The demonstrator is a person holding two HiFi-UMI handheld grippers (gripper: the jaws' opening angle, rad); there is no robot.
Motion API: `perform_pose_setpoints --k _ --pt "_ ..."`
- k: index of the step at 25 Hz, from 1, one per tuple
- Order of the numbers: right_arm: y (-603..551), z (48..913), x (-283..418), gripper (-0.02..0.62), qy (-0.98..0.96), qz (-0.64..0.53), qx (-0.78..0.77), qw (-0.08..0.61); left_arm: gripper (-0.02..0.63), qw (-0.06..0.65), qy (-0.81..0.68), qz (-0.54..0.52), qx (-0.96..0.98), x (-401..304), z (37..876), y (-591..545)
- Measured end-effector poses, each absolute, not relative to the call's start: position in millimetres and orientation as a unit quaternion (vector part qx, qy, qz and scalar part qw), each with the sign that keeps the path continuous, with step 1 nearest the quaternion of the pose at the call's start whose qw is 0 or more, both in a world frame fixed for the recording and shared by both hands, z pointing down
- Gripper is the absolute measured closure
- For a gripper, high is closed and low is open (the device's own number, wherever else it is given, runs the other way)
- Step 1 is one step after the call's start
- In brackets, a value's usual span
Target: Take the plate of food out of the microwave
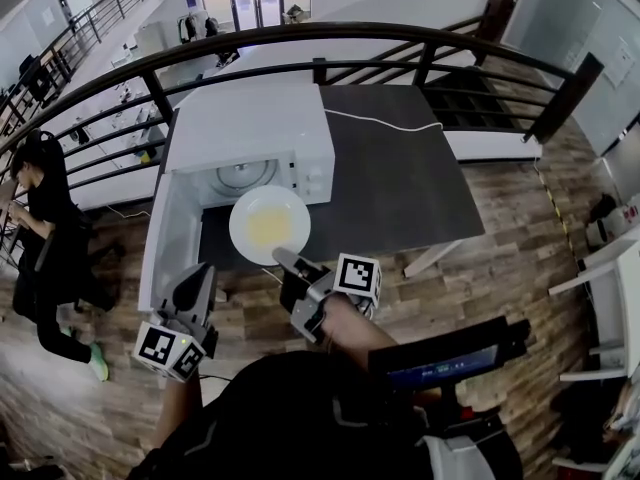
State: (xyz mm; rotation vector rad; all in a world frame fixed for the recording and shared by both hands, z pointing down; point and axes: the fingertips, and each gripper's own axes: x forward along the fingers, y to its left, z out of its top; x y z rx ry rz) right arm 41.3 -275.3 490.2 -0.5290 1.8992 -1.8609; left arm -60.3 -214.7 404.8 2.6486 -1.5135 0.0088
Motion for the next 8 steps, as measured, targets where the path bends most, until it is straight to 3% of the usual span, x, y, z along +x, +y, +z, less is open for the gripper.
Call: perform_pose_setpoints --k 8 --pt "-268.3 483.6 36.7 0.578 0.680 -0.674 -0.188 0.220 0.601 0.047 -0.511 0.002 0.858 -73.7 397.1 -207.6"
